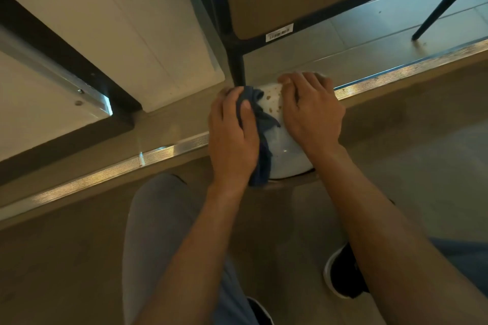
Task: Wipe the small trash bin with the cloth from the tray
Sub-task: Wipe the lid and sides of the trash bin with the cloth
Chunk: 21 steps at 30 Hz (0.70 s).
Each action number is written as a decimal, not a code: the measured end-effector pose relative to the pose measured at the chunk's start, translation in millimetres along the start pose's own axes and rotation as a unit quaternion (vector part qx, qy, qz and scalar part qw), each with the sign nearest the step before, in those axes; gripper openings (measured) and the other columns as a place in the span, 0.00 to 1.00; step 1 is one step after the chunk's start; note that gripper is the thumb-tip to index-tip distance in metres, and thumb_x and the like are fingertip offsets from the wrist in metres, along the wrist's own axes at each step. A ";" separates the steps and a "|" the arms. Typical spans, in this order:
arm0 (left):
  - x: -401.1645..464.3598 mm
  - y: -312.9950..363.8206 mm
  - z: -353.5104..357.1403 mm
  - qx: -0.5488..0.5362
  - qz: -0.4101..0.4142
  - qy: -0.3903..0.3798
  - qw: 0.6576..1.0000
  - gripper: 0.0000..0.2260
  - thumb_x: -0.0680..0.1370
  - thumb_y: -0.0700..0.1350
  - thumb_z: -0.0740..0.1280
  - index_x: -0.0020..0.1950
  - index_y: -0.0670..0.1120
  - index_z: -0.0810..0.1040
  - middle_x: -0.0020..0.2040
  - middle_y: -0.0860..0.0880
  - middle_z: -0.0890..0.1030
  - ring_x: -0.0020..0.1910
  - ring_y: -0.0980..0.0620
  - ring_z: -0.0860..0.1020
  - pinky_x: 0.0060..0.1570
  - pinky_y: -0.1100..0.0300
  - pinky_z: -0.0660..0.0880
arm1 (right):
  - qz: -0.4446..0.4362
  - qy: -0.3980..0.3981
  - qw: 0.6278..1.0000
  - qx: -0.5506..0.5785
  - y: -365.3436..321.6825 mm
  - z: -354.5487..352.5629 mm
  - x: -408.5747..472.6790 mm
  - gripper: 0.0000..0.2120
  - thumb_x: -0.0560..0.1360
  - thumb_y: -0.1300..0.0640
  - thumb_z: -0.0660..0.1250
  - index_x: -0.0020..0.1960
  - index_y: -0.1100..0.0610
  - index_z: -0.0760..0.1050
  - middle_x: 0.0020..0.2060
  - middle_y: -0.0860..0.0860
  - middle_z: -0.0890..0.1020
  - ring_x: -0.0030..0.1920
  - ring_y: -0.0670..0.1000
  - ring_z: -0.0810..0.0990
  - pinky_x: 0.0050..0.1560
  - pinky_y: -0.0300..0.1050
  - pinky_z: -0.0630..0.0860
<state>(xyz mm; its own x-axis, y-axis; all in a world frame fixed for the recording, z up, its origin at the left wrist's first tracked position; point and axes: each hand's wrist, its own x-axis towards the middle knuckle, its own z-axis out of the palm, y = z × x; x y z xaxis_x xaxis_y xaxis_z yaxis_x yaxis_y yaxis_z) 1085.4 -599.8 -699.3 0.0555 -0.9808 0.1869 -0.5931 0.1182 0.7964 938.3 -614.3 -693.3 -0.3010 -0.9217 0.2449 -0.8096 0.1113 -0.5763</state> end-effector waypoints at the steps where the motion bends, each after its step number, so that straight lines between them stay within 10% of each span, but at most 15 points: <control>1: -21.9 -3.0 0.7 -0.002 0.009 -0.004 1.000 0.18 0.86 0.52 0.56 0.75 0.51 0.68 0.76 0.48 0.67 0.75 0.52 0.66 0.71 0.65 0.64 | 0.002 0.000 1.000 -0.001 -0.1 0.1 0.2 0.18 0.83 0.46 0.52 0.61 0.48 0.78 0.60 0.48 0.81 0.68 0.54 0.73 0.53 0.56 0.77; 6: -66.7 -10.0 5.7 0.024 0.013 -0.018 0.999 0.22 0.86 0.52 0.57 0.80 0.54 0.58 0.82 0.52 0.53 0.81 0.53 0.55 0.74 0.50 0.66 | -0.007 0.005 1.000 -0.006 -0.5 -0.9 -1.3 0.18 0.84 0.47 0.52 0.61 0.50 0.78 0.60 0.49 0.81 0.68 0.55 0.73 0.52 0.58 0.78; 15: 57.4 9.5 4.7 0.067 -0.086 -0.051 0.993 0.15 0.84 0.52 0.57 0.66 0.49 0.77 0.63 0.49 0.78 0.61 0.50 0.77 0.55 0.59 0.69 | 0.000 0.017 1.000 -0.025 -3.3 0.6 -1.0 0.18 0.84 0.47 0.52 0.61 0.48 0.79 0.60 0.47 0.82 0.67 0.54 0.75 0.52 0.54 0.77; 21: -37.9 -4.0 7.3 0.024 0.022 0.008 0.999 0.20 0.86 0.50 0.57 0.78 0.49 0.65 0.78 0.46 0.63 0.78 0.52 0.62 0.75 0.62 0.59 | -0.008 0.013 1.000 -0.023 -2.7 -0.7 -2.4 0.18 0.83 0.47 0.51 0.60 0.48 0.78 0.59 0.47 0.81 0.66 0.54 0.74 0.51 0.54 0.77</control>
<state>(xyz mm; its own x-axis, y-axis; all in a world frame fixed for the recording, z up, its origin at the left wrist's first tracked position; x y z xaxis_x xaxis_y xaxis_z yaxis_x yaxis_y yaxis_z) 1079.8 -564.3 -713.8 0.0412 -0.9721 0.2309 -0.6334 0.1533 0.7585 940.9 -612.2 -691.8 -0.2999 -0.9138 0.2741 -0.8369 0.1141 -0.5354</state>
